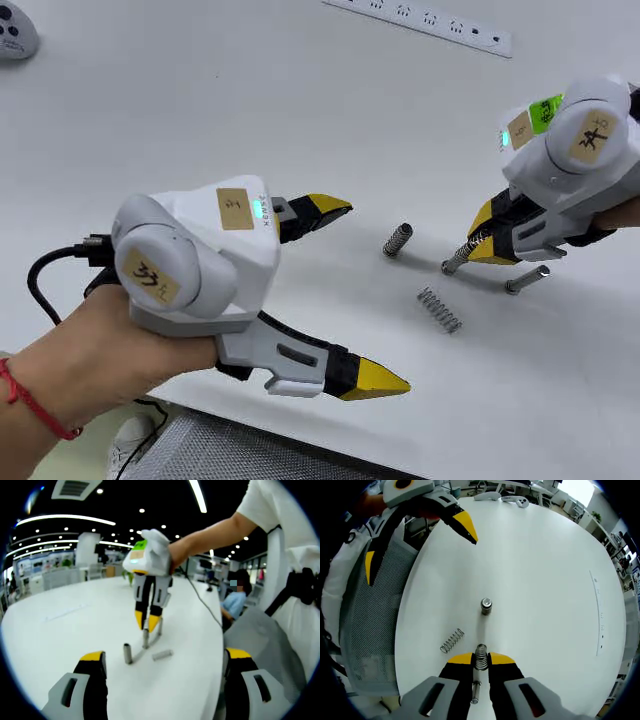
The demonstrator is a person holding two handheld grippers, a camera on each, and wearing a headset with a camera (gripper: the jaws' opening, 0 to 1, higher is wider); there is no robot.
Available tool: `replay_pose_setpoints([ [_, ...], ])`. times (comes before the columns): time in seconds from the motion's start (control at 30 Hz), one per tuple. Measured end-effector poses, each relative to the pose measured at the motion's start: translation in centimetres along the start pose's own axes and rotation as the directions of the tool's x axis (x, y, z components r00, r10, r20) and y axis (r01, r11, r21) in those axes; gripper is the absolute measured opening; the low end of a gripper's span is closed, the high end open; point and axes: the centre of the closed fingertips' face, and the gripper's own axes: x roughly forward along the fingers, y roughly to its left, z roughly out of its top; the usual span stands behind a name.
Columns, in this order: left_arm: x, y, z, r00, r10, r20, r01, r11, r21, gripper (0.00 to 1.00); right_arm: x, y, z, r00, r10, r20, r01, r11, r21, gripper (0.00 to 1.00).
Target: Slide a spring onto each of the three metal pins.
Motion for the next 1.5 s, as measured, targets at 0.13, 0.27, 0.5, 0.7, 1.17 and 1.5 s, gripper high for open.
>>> replay_pose_setpoints([
  [0.13,0.0,0.1,0.0,1.0000,0.001,0.002,-0.001,1.000,-0.002,0.99,0.4,-0.1,-0.1,1.0000,0.005,-0.003,-0.005,1.000,0.003,0.12],
  [0.27,-0.1,0.1,-0.1,1.0000,0.001,0.002,-0.001,1.000,-0.004,0.98,0.8,-0.1,-0.1,1.0000,0.007,-0.007,-0.007,1.000,0.003,0.12],
  [0.5,-0.1,0.1,-0.3,1.0000,0.002,0.003,-0.002,1.000,-0.011,0.98,1.4,0.0,-0.1,0.9999,0.013,-0.010,-0.013,1.000,0.001,0.12],
  [0.7,-0.1,0.1,-0.3,1.0000,0.003,0.001,-0.003,1.000,-0.011,0.98,2.0,0.0,-0.3,0.9998,0.014,-0.013,-0.014,1.000,-0.002,0.12],
  [1.17,-0.2,0.3,-0.4,1.0000,0.005,-0.001,-0.005,1.000,-0.015,0.98,2.5,0.0,-0.3,0.9998,0.014,-0.012,-0.014,1.000,-0.005,0.12],
  [1.5,-0.3,0.4,-0.7,0.9999,0.007,-0.009,-0.008,1.000,-0.014,0.98,2.4,0.0,0.0,0.9999,0.013,0.002,-0.013,1.000,0.006,0.16],
])
